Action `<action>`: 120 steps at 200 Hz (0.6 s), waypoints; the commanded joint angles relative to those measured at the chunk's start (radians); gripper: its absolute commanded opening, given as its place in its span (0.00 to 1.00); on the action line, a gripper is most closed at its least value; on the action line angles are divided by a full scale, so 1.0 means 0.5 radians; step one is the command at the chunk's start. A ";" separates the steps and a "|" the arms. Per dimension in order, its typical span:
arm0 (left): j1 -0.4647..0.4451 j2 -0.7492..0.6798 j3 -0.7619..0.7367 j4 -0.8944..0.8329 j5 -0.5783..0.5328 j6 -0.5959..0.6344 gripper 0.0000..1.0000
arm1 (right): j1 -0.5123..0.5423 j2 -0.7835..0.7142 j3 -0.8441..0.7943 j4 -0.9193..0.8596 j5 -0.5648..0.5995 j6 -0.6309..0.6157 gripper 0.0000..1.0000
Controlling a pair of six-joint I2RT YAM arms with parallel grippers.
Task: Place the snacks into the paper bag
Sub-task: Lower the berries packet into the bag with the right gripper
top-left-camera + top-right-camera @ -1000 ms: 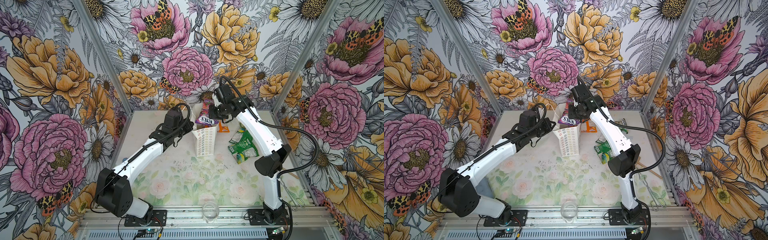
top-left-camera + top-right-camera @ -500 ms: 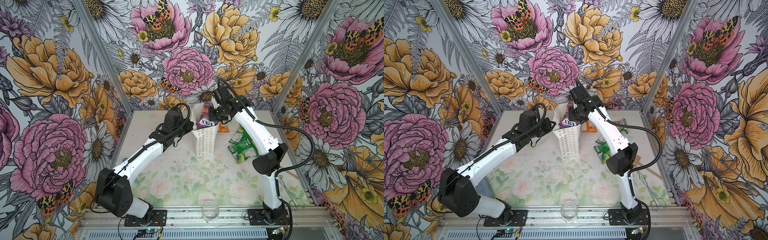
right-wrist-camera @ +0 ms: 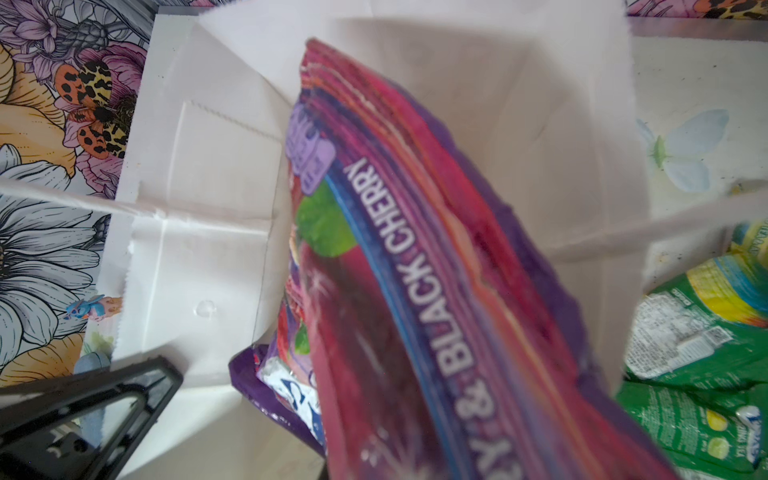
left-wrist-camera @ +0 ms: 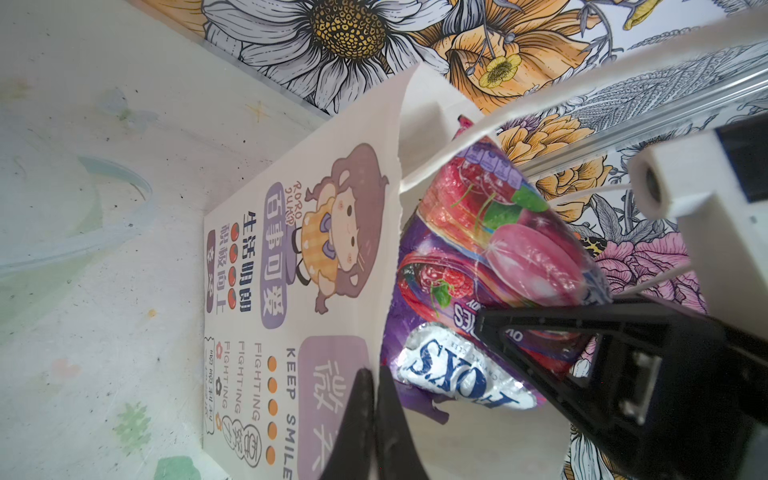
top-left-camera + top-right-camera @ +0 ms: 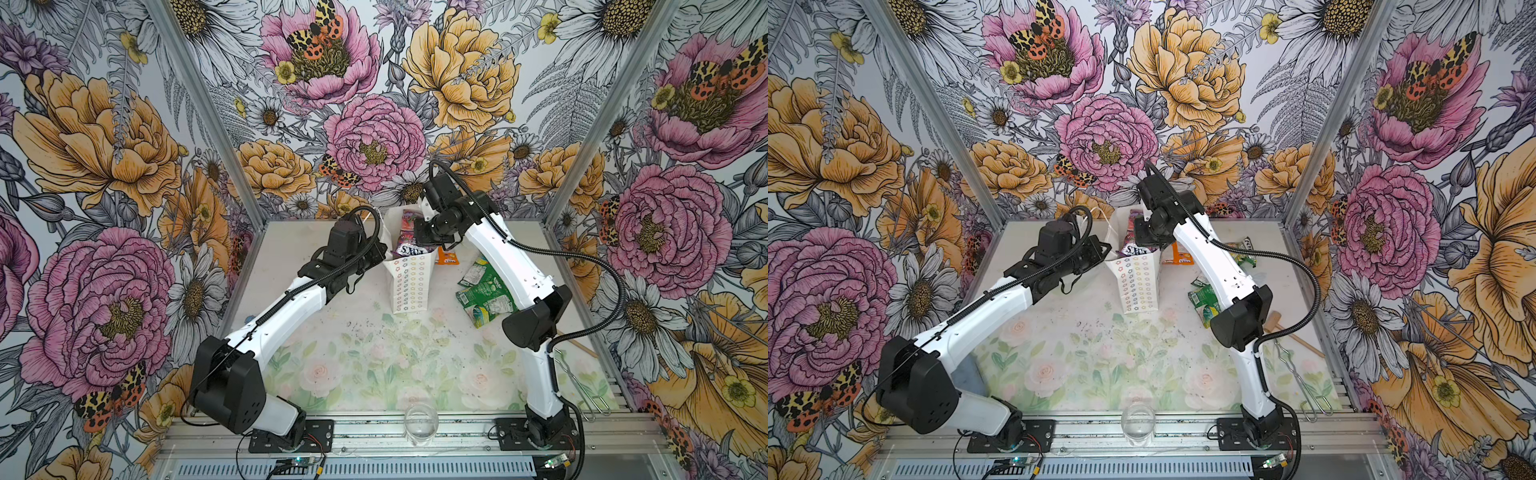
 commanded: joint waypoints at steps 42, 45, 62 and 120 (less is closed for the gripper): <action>-0.002 0.019 0.055 0.066 0.057 -0.015 0.05 | 0.043 0.059 0.069 0.002 -0.126 -0.088 0.04; -0.001 0.019 0.055 0.066 0.056 -0.015 0.05 | 0.045 0.058 0.071 0.002 -0.126 -0.088 0.04; -0.002 0.015 0.050 0.063 0.055 -0.015 0.05 | 0.046 0.061 0.072 0.002 -0.129 -0.088 0.08; -0.005 0.011 0.045 0.063 0.054 -0.015 0.05 | 0.049 0.041 0.099 0.002 -0.094 -0.085 0.22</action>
